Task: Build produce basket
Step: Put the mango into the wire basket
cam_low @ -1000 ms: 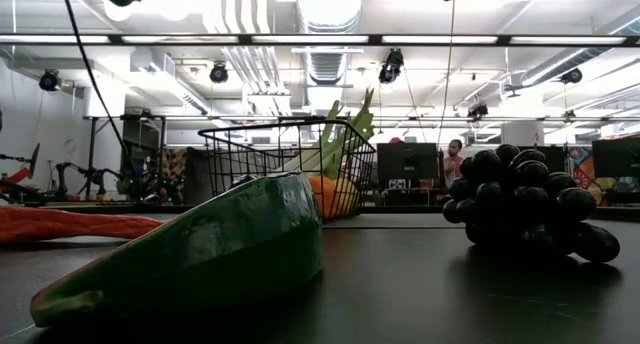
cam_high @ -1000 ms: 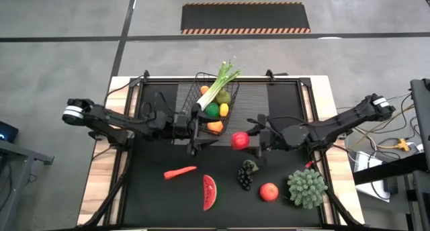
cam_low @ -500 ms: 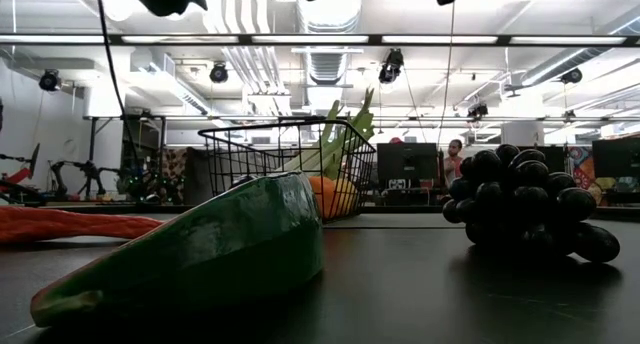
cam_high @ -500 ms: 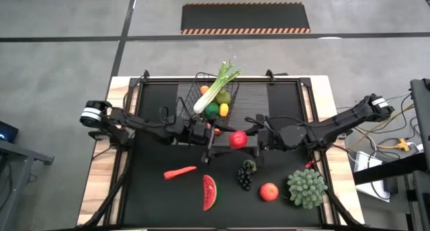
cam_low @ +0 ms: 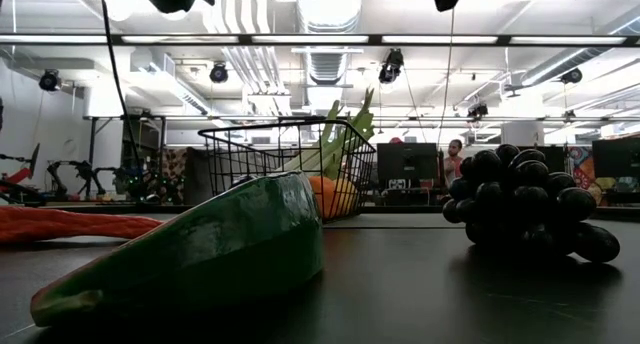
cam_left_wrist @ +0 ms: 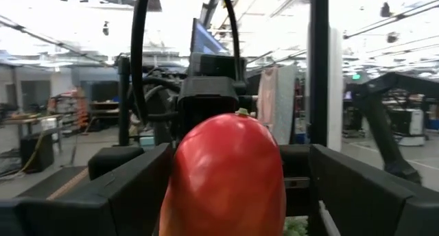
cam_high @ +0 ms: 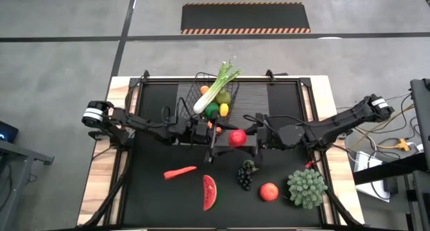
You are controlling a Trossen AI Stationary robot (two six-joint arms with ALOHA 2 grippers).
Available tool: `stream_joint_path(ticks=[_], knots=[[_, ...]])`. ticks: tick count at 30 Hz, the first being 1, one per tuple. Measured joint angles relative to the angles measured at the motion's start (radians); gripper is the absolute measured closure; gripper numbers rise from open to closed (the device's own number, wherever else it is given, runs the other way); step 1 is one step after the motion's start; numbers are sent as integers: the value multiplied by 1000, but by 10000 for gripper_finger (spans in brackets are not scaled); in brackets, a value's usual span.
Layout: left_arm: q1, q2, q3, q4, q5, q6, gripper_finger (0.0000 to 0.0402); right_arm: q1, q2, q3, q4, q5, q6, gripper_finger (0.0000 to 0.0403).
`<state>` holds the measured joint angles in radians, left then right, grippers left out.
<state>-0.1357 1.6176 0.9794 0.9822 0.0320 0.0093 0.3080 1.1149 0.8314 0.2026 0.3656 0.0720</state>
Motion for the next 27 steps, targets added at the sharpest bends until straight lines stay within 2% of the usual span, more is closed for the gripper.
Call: stream_joint_path(ticks=[8, 21, 27], knots=[[-3, 0, -2, -38, -82, 8, 85, -32, 0, 0, -40, -2, 59, 196], [-4, 0, -6, -51, -142, 23, 207, -34, 1, 0, -40, 1, 58, 195], [-4, 0, -6, -51, -146, 23, 208, -34, 1, 0, -40, 1, 67, 160]])
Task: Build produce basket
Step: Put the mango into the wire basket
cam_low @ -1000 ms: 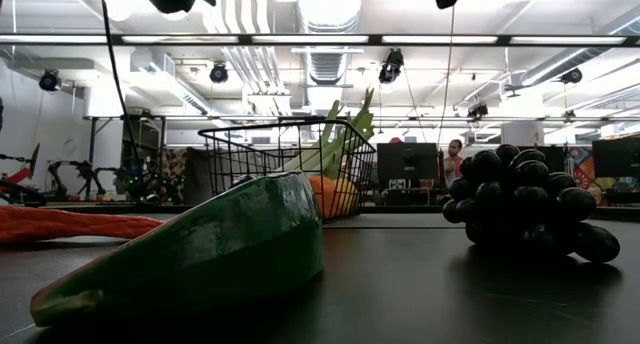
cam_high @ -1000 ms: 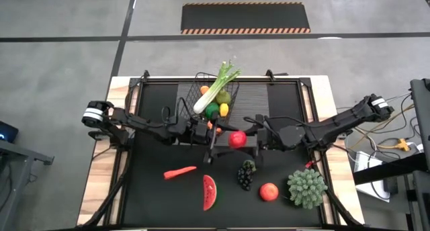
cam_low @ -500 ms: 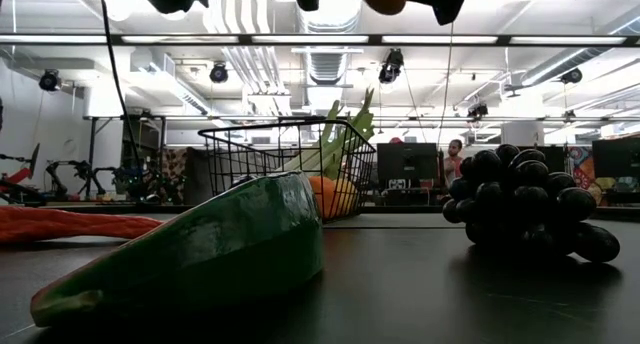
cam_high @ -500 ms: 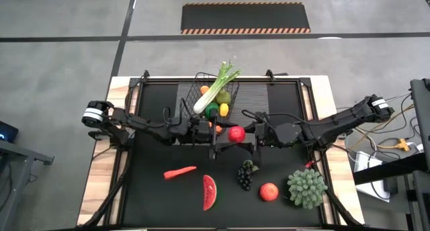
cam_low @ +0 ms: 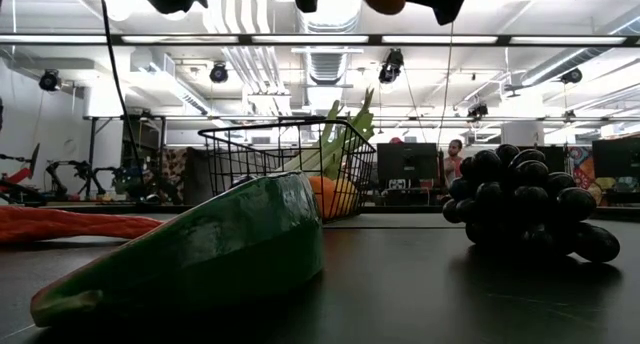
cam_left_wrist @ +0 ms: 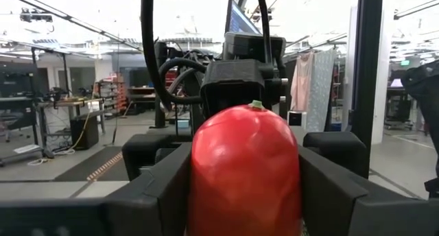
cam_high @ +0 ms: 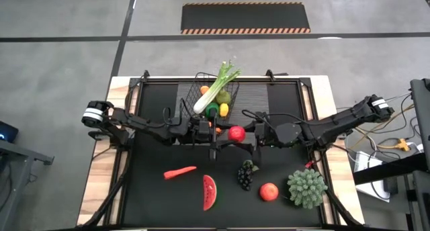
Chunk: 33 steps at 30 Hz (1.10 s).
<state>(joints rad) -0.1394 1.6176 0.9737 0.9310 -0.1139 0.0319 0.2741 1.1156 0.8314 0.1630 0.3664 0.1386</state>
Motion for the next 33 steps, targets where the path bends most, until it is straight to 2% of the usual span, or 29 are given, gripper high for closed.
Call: stream_joint_path(ticks=[5, 7, 13, 18, 20, 23, 26, 30, 33], knots=[[2, -17, -15, -42, -12, 1, 203, 0, -25, 3, -37, 5, -5, 124], [3, -46, -19, -107, -53, 1, 202, 0, -57, 11, -71, 8, 3, 118], [11, -152, -19, -384, -247, 1, 201, -1, -167, 14, -163, 11, 35, 111], [40, -236, -17, -649, -466, -11, 201, 0, -233, 14, -238, 66, 63, 111], [72, -255, -8, -772, -509, -58, 201, 0, -243, 14, -263, 84, 72, 111], [137, -273, 10, -928, -469, -155, 201, 0, -245, 13, -290, 90, 79, 110], [208, -265, 40, -1059, -324, -175, 201, 0, -234, 13, -300, 91, 84, 110], [280, -234, 130, -1246, -72, -9, 201, 0, -223, 13, -317, 91, 91, 109], [329, -204, 221, -1402, -8, 119, 201, 0, -218, 13, -317, 104, 97, 108]])
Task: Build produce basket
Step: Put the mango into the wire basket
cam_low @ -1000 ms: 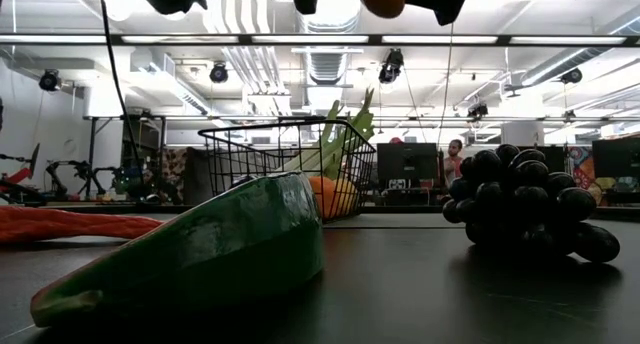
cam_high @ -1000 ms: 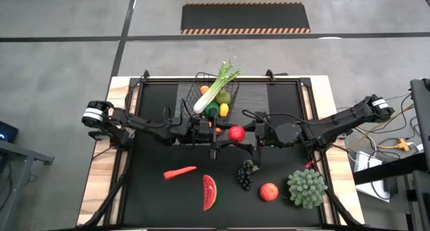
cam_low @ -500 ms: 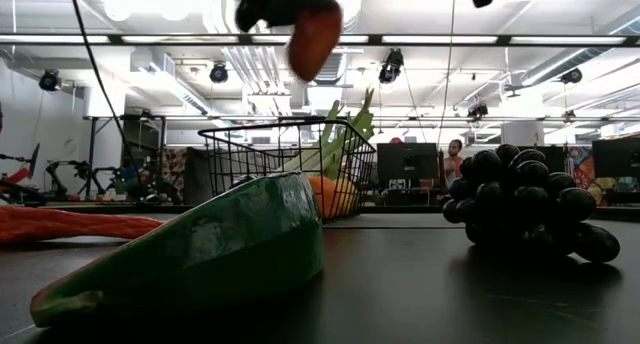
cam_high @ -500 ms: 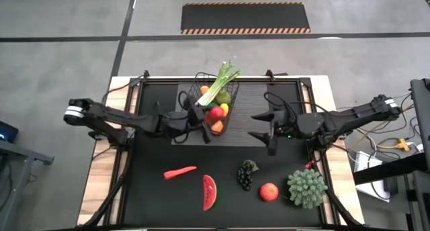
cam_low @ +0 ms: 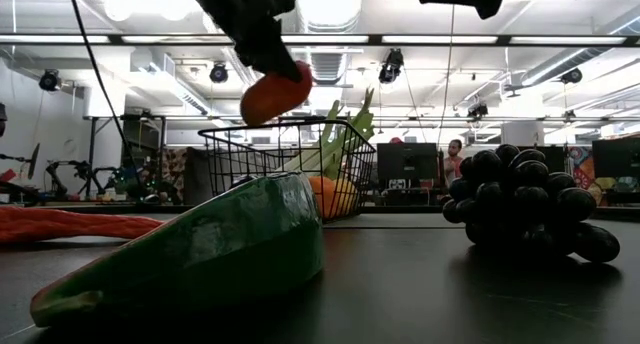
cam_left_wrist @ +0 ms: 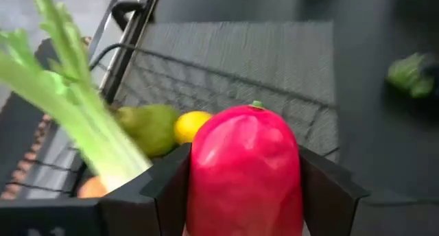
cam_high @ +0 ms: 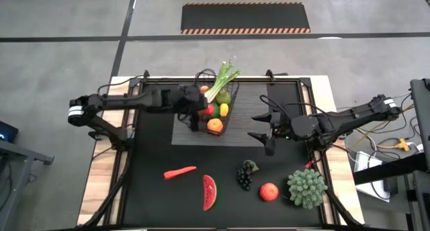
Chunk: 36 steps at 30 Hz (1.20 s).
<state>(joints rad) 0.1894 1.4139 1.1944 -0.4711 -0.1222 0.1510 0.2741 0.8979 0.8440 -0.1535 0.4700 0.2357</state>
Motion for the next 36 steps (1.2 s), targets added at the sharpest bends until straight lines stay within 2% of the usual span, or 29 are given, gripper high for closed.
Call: stream_joint_path(ticks=[2, 7, 10, 21, 33, 36], knots=[[34, 25, 64, -64, 26, 49, 201, 0, 7, 0, 0, 2, 1, 108], [87, 112, 180, -167, 167, 147, 201, 0, 21, 0, 2, 3, 1, 108], [99, 175, 228, -229, 191, 201, 201, 0, 29, 0, 2, 3, 1, 108], [104, 296, 240, -299, 190, 357, 201, 0, 39, 0, 0, 4, 7, 108], [105, 321, 234, -323, 162, 381, 200, 0, 48, 0, -2, 3, 13, 108], [105, 321, 226, -308, 108, 383, 200, 0, 48, 0, -8, 3, 16, 108]])
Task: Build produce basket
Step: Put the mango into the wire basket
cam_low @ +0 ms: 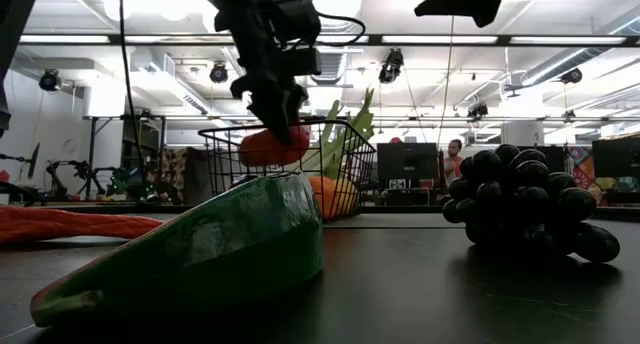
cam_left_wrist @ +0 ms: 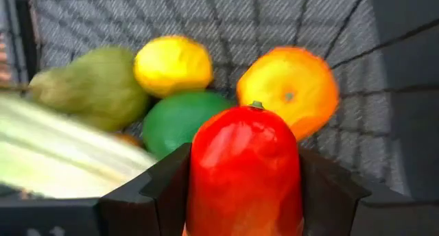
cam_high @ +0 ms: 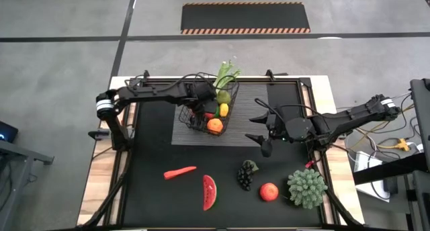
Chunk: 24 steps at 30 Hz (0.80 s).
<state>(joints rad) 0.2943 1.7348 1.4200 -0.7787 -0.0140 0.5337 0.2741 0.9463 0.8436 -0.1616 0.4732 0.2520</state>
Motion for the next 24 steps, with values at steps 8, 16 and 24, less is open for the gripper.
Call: stream_joint_path(ticks=[8, 16, 24], knots=[[0, -1, -19, 7, -49, 6, 200, 0, 2, 0, 1, 0, 3, 108], [0, -1, -19, 10, -49, 4, 198, 0, 6, 0, 0, 0, 3, 108], [0, -1, -22, 45, -50, -2, 140, 0, 6, 0, -7, 0, 3, 108]])
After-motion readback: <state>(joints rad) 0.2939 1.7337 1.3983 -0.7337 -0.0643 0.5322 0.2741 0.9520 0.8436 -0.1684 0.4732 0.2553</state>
